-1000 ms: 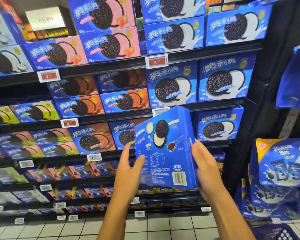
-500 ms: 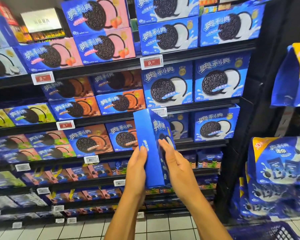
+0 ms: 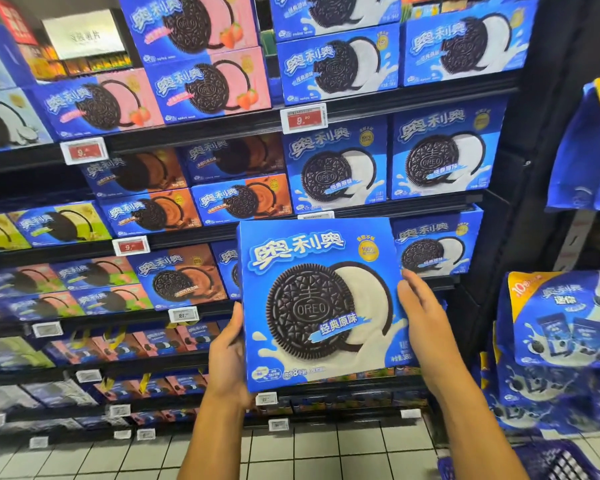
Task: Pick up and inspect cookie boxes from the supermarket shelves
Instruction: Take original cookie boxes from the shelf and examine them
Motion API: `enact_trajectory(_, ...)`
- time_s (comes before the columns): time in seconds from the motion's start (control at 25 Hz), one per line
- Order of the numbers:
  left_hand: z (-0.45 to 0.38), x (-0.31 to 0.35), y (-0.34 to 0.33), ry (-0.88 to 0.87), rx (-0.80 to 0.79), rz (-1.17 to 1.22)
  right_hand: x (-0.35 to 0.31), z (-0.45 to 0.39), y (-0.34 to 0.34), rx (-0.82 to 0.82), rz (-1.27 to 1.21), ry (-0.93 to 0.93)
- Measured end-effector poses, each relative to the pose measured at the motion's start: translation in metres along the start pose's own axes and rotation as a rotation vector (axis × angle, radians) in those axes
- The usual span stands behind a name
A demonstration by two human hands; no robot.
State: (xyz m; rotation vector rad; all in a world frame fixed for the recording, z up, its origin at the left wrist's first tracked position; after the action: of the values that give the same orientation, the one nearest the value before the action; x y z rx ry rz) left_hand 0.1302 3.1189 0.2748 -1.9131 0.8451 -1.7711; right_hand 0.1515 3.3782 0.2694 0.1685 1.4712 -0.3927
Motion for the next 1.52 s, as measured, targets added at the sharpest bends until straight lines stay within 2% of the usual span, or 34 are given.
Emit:
enact_trajectory(0.12,0.001,-0.002,-0.006,0.003,-0.045,0.011,0.003,0.006,0.0,-0.091,-0.156,-0.067)
enact_trajectory(0.28,-0.006,0.002,-0.017,0.056,-0.143,-0.02,-0.005,0.015,0.003,-0.079,-0.226,0.004)
enact_trajectory(0.44,-0.022,0.015,-0.023,-0.143,-0.118,-0.379,-0.014,0.016,0.012,-0.02,-0.177,0.118)
enact_trajectory(0.64,-0.022,0.015,-0.02,-0.204,-0.109,-0.393,-0.017,0.02,0.008,-0.011,-0.121,0.181)
enact_trajectory(0.8,-0.018,0.013,-0.016,-0.221,-0.139,-0.408,-0.013,0.019,0.004,-0.058,-0.104,0.167)
enact_trajectory(1.2,-0.013,0.018,0.001,-0.128,-0.038,-0.435,-0.008,0.019,0.003,-0.062,-0.14,0.115)
enact_trajectory(1.52,-0.012,0.017,0.008,-0.091,-0.051,-0.5,0.006,0.015,0.0,-0.108,-0.176,-0.059)
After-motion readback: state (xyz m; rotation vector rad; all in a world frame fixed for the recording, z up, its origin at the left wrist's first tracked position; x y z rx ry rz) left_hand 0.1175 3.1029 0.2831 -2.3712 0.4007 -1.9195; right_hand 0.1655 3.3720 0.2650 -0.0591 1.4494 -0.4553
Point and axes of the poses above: each hand's wrist, its own z-axis away from the middle knuckle, its own y-axis out of the back of the hand, x = y × z, the point moved 6 cm from there along -z, towards the middle knuckle, and after that the axes turned 10 degrees about -y, right-handed, at the moved point
